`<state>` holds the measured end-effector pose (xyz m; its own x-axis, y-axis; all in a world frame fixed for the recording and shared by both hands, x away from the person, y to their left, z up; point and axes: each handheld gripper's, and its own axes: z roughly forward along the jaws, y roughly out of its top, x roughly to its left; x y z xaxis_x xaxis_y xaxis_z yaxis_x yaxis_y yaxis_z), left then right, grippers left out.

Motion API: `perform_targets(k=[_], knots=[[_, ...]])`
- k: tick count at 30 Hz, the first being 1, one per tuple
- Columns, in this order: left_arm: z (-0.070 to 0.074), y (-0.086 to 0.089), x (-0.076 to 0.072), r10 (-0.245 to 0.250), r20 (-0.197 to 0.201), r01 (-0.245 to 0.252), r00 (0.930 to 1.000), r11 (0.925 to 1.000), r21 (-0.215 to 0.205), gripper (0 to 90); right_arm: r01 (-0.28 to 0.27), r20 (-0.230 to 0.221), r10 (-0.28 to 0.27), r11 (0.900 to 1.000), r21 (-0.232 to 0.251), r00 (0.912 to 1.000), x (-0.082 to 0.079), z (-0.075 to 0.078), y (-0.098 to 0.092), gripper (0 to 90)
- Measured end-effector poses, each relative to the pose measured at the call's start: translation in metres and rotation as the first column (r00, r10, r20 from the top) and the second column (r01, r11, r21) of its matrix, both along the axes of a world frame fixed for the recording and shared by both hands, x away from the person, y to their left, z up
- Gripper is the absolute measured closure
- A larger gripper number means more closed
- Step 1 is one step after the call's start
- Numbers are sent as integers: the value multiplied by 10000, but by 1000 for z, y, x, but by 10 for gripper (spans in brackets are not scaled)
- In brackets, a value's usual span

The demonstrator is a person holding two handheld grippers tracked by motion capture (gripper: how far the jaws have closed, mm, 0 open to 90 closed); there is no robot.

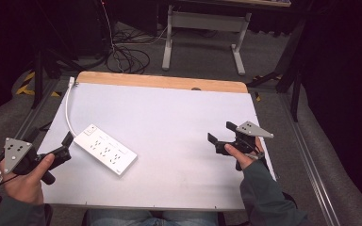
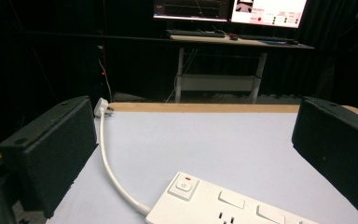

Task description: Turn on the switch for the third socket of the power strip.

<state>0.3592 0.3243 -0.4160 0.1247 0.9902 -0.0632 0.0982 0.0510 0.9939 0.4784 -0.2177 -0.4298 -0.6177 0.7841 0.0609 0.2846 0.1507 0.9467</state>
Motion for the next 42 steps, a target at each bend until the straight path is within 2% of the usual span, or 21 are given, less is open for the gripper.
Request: perform_targets(k=[11, 16, 17, 27, 31, 34, 42], knots=[[0, 0, 2, 81, -4, -81, 10000, 10000, 5, 29, 27, 26, -27, 10000, -29, 10000, 0, 0, -1, 94], [0, 1, 3, 172, -198, -175, 9997, 9998, -138, 68, 43, -6, -43, 10000, -12, 10000, 0, 0, -1, 95], [0, 0, 4, 217, -237, -224, 9995, 9994, -276, 81, 76, -9, -76, 10000, -15, 10000, 0, 0, -1, 95], [0, 2, 4, 264, -262, -269, 9993, 9995, -188, 177, 99, 16, -98, 9999, -36, 10000, -1, 0, -2, 94], [-1, 3, 5, 347, -350, -353, 9988, 9993, -154, 243, 117, 34, -116, 9999, -75, 9999, -1, 0, -1, 94], [-2, 4, 5, 372, -426, -387, 9984, 9987, -339, 297, 104, 4, -104, 9999, -105, 9999, -1, 0, -1, 94], [-2, 6, 6, 23, -374, -27, 9993, 9999, -106, 563, 107, 27, -107, 9998, -146, 9999, -1, -1, -1, 94]])
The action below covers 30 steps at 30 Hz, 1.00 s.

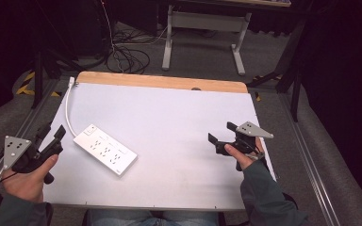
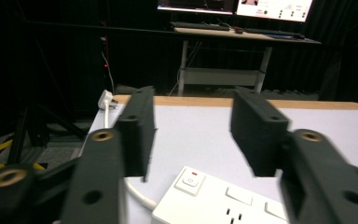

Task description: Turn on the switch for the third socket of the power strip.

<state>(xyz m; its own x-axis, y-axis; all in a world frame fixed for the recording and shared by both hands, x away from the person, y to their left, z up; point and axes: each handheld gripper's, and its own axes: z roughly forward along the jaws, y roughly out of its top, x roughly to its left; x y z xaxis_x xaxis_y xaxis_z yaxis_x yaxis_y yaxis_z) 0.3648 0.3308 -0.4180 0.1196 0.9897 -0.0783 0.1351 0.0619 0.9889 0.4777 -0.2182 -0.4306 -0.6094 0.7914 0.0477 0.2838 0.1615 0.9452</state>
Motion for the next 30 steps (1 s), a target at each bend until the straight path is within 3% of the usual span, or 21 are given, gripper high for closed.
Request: perform_targets(k=[6, 10, 16, 19, 30], knots=[[-1, 4, 1, -120, -51, 119, 9999, 9999, -113, 815, -10, 22, 10, 10000, -18, 10000, -1, 0, 0, 94], [0, 4, 2, -246, -69, 246, 9997, 9997, -41, 897, 2, 25, -2, 10000, 30, 10000, -1, 0, -1, 94], [2, 0, 5, -709, -96, 712, 9974, 9969, 343, 899, 31, 21, -31, 10000, 20, 10000, -2, 0, -1, 95], [2, -9, 9, -1269, -151, 1275, 9918, 9902, 562, 899, 40, 24, -40, 10000, 23, 10000, -2, 0, -1, 94], [2, -24, 18, -2147, -519, 2190, 9753, 9707, 987, 899, 58, 30, -58, 10000, -31, 10000, -3, 0, -2, 94]])
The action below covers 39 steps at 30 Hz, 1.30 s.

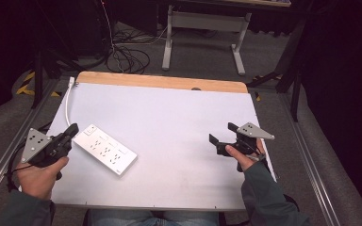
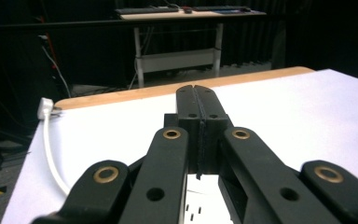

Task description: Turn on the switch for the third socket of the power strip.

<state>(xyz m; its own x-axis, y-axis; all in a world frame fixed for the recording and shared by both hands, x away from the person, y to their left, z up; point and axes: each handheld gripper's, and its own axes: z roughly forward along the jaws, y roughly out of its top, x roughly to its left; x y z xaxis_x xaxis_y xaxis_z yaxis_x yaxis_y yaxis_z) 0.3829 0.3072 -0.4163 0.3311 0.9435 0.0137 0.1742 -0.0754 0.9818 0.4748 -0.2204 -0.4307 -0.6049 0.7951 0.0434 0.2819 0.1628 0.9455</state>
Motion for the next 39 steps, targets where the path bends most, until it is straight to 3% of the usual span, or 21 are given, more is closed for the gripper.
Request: perform_targets(k=[9, 14, 19, 30, 39], knots=[[-2, -9, 7, -467, -259, 477, 9986, 9980, 412, 899, -3, -31, 3, 10000, -43, 10000, -1, -1, -1, 95], [-5, -18, 10, -792, -489, 831, 9957, 9930, 837, 899, -8, -17, 8, 10000, -68, 10000, 0, -1, -1, 95], [-6, -21, 13, -910, -634, 967, 9938, 9908, 946, 899, -12, -38, 12, 10000, -60, 10000, -1, -1, -1, 94], [-10, -30, 20, -1344, -1010, 1465, 9858, 9814, 1239, 899, 41, -66, -41, 10000, -56, 10000, -1, -2, -2, 95], [-13, -37, 26, -1712, -1309, 1910, 9765, 9688, 1580, 899, 60, -57, -61, 10000, -74, 10000, -2, -2, -3, 95]])
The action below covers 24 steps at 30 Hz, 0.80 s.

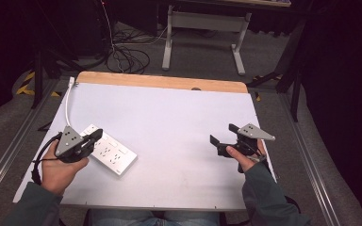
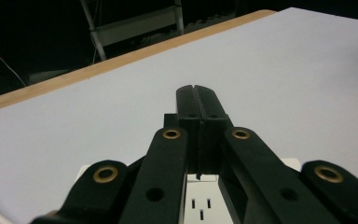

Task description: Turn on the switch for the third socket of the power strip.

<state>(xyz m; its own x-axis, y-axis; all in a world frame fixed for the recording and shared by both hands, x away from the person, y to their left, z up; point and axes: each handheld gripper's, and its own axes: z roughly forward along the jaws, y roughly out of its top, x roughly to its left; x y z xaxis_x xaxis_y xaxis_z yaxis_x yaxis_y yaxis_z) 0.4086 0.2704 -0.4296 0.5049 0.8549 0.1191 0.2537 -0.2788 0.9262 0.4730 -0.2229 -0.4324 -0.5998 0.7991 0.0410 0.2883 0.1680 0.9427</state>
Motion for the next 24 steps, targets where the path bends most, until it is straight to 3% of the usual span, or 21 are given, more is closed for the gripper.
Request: perform_targets(k=[4, 16, 17, 19, 23, 24], knots=[[-1, -2, 1, -122, -94, 122, 9999, 9999, 69, 899, -14, -2, 14, 10000, -13, 10000, 0, 0, 0, 95], [-9, -12, 11, -682, -751, 743, 9948, 9939, 810, 898, 10, -1, -10, 10000, -12, 10000, 0, 0, 0, 95], [-12, -16, 13, -848, -1004, 934, 9913, 9920, 845, 898, 7, -1, -7, 10000, -9, 10000, 0, 0, 0, 95], [-14, -18, 15, -949, -1109, 1054, 9893, 9900, 938, 898, -1, -1, 1, 10000, -22, 10000, 0, 0, 0, 95], [-21, -29, 22, -1376, -1707, 1623, 9757, 9768, 1400, 898, -19, 3, 19, 10000, -14, 10000, 0, 0, 1, 95], [-21, -29, 22, -1376, -1707, 1623, 9757, 9768, 1400, 898, -26, -6, 26, 10000, -51, 10000, 0, 0, 1, 95]])
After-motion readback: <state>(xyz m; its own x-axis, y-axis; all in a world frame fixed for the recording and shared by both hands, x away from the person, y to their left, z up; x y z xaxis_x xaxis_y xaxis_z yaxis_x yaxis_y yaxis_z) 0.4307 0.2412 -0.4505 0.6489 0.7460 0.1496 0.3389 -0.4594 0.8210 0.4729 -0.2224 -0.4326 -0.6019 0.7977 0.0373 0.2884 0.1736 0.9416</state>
